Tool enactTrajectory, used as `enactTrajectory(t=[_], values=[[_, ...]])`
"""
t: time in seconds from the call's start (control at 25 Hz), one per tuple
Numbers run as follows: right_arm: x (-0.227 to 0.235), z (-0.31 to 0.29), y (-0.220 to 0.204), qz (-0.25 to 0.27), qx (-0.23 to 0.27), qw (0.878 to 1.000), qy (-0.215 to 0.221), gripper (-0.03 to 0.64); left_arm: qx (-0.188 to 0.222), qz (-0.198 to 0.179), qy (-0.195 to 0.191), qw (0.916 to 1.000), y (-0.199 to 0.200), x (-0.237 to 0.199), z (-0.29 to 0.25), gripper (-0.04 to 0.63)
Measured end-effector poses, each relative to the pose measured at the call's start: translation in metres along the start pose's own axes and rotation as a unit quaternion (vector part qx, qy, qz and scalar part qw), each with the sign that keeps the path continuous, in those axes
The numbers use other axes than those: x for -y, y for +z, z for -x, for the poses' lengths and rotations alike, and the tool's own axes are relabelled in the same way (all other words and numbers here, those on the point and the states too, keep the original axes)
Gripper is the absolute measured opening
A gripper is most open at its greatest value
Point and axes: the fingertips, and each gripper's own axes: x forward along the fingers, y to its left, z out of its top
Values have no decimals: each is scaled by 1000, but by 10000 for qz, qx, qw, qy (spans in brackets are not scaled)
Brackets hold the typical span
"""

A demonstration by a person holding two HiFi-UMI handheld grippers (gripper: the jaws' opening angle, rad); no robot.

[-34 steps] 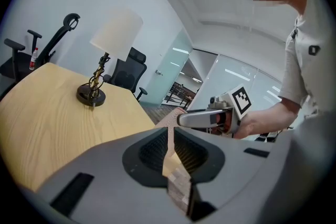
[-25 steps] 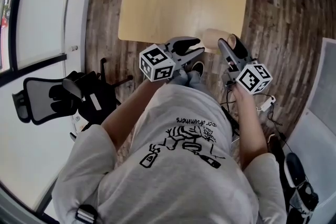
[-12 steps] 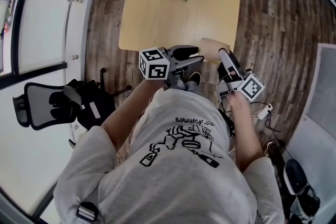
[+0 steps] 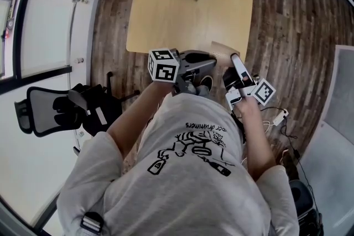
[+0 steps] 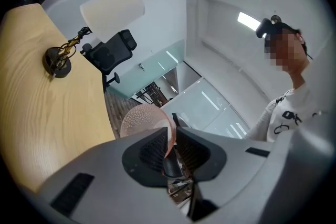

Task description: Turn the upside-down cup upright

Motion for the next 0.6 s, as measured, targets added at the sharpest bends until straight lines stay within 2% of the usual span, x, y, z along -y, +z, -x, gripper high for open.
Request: enactTrajectory(t=[0.16, 0.36, 0.48, 0.6], values=[[1, 4, -3, -15, -29, 10000, 51, 299, -185, 66, -114, 9997, -6, 7, -2, 38], [-4, 4, -10, 272, -259, 9993, 45, 301, -246, 173, -267, 9992, -6, 13, -4, 21], [-7, 5, -9, 753, -426, 9962, -132, 309, -443, 130, -222, 9987, -8, 14, -3, 21], [-5, 8, -6, 1379, -626, 9875, -426, 316, -609, 118, -150, 9980, -10, 11, 3, 21]])
